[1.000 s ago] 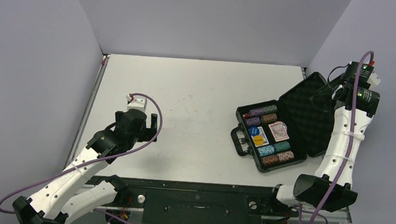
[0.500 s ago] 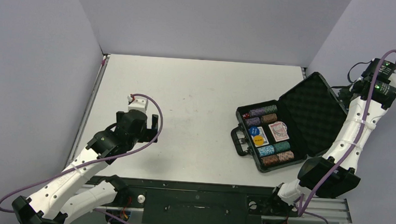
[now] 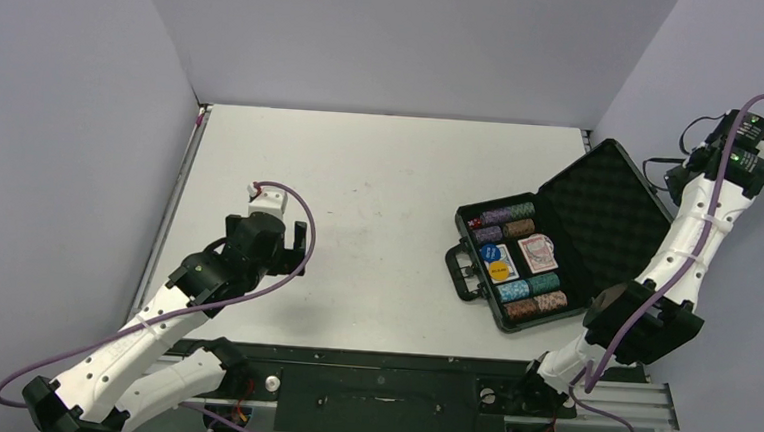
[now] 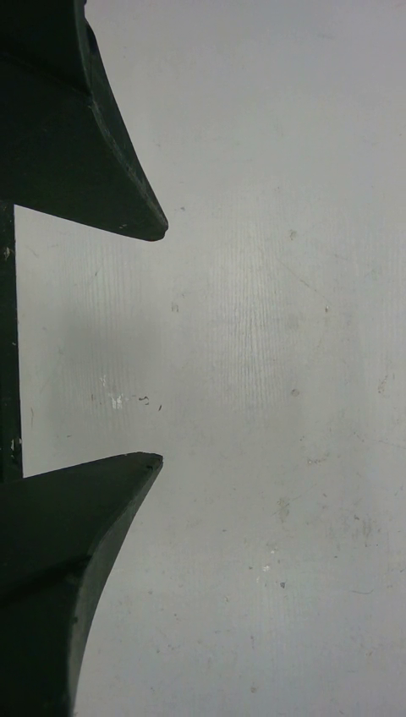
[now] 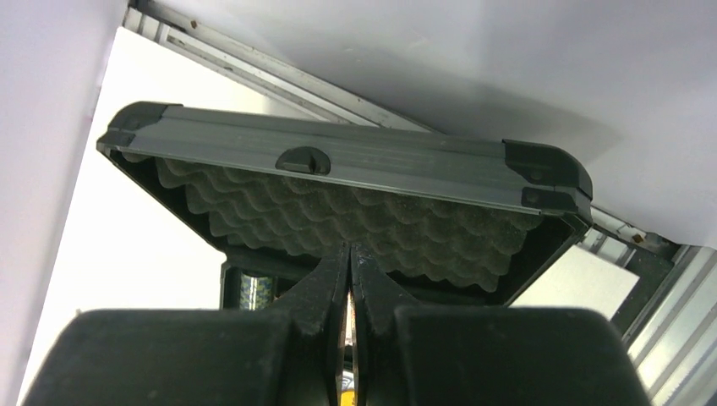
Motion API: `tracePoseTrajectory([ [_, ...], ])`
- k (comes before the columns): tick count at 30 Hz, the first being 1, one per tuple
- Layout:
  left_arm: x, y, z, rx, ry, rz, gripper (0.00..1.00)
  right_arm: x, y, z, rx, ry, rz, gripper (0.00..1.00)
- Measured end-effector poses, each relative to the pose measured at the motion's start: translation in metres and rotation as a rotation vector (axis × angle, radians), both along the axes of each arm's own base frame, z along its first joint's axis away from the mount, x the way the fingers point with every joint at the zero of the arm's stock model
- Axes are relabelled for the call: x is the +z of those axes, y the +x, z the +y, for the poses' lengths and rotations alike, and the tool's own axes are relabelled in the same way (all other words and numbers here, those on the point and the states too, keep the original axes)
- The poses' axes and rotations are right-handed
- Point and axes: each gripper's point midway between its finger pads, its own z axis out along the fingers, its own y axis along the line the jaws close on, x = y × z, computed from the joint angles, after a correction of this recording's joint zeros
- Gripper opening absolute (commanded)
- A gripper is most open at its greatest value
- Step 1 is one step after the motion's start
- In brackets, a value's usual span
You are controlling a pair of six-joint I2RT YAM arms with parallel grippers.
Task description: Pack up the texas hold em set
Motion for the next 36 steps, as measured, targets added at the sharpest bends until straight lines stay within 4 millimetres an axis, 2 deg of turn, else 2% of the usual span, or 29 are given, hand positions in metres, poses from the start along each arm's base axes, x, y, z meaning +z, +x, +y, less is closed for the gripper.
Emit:
tracePoseTrajectory([
  [5,0.000,0.000,0.000,-0.001,0.000,0.001,0.96,0.000,0.009,-0.010,-0.025,-0.023,-0.020,0.00],
  [9,-0.001,0.000,0.000,-0.001,0.003,0.004,0.96,-0.011,0.020,-0.019,-0.037,-0.018,-0.015,0.00],
  [16,-0.002,0.000,0.000,-0.001,0.006,0.008,0.96,-0.032,0.035,-0.029,-0.038,-0.007,0.008,0.07],
  [21,-0.003,0.001,0.000,0.001,0.009,0.011,0.96,-0.046,0.041,-0.033,-0.038,0.008,0.030,0.13],
  [29,-0.005,0.002,0.000,0.006,0.022,0.018,0.96,-0.067,0.055,-0.039,-0.030,0.030,0.048,0.13],
  [36,-0.011,0.003,0.000,0.009,0.040,0.037,0.96,-0.071,0.067,-0.037,-0.005,0.046,0.035,0.13],
])
